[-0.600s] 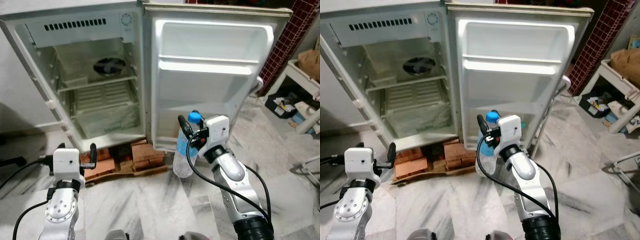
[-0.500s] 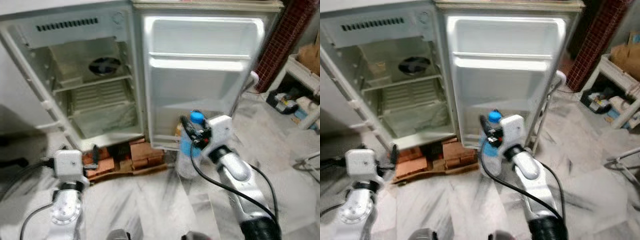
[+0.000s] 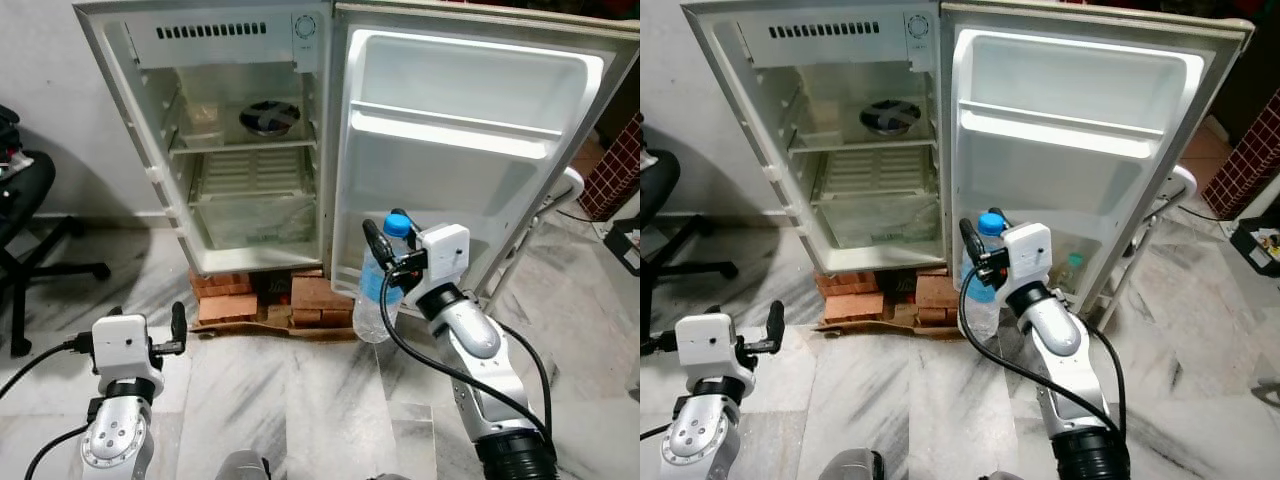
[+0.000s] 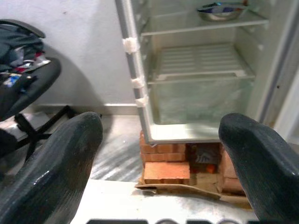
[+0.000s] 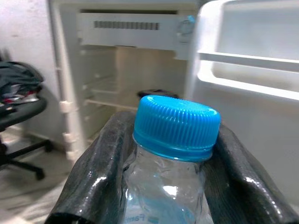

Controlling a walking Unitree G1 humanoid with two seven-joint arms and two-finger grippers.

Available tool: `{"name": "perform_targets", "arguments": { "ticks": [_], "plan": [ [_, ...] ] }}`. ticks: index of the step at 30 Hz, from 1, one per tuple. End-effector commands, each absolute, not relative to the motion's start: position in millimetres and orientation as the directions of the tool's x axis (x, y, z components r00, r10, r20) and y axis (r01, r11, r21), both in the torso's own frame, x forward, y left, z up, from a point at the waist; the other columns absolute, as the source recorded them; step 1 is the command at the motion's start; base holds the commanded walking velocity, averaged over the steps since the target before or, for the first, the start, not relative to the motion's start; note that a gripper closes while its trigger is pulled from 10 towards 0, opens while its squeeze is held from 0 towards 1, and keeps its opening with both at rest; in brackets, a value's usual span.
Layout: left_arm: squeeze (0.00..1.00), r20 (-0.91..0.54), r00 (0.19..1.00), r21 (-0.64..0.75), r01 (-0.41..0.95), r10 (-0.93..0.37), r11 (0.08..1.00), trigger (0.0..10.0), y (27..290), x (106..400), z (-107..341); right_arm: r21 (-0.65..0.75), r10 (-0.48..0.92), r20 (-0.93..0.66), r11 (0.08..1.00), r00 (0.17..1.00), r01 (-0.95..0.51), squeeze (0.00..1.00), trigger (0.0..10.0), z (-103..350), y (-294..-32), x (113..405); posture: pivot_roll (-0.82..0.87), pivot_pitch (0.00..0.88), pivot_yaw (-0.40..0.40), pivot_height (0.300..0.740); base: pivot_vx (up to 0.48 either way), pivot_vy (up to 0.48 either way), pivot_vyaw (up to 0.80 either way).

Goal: Restocking fridge

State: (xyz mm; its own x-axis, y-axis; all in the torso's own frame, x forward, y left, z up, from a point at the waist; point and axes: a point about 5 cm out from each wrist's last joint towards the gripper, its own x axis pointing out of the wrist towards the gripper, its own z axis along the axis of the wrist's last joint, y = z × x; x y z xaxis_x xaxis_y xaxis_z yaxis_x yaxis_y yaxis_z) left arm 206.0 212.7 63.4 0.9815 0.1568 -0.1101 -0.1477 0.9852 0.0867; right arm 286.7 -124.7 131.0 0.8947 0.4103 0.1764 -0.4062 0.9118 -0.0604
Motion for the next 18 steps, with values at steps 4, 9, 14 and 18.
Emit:
{"name": "perform_targets", "arguments": {
  "ticks": [4,9,14,18],
  "plan": [
    [0.00,-0.083,0.991,0.077,-0.103,0.109,0.992,10.0,207.2,209.8,69.5,-0.062,0.385,0.205,0.923,0.900,-0.381,0.00,10.0,136.3,-130.3,286.3,-0.01,0.070,0.003,0.740,0.230,0.000,0.00],
    [0.00,-0.082,0.991,0.077,-0.099,0.105,0.992,10.0,206.8,210.3,69.5,-0.065,0.374,0.209,0.927,0.903,-0.369,0.00,10.0,136.5,-130.8,285.9,-0.02,0.071,0.005,0.740,0.331,0.000,0.00],
    [0.00,-0.082,0.992,0.076,-0.094,0.100,0.993,10.0,206.3,210.9,69.9,-0.069,0.375,0.211,0.927,0.902,-0.369,0.00,10.0,136.3,-130.1,286.0,-0.01,0.071,0.004,0.740,0.333,0.000,0.00],
    [0.00,-0.081,0.992,0.074,-0.088,0.094,0.993,10.0,205.1,211.1,69.9,-0.071,0.377,0.210,0.926,0.902,-0.371,0.00,10.0,136.4,-130.3,286.2,-0.01,0.075,0.002,0.740,0.335,0.000,0.00]
  ]
}}
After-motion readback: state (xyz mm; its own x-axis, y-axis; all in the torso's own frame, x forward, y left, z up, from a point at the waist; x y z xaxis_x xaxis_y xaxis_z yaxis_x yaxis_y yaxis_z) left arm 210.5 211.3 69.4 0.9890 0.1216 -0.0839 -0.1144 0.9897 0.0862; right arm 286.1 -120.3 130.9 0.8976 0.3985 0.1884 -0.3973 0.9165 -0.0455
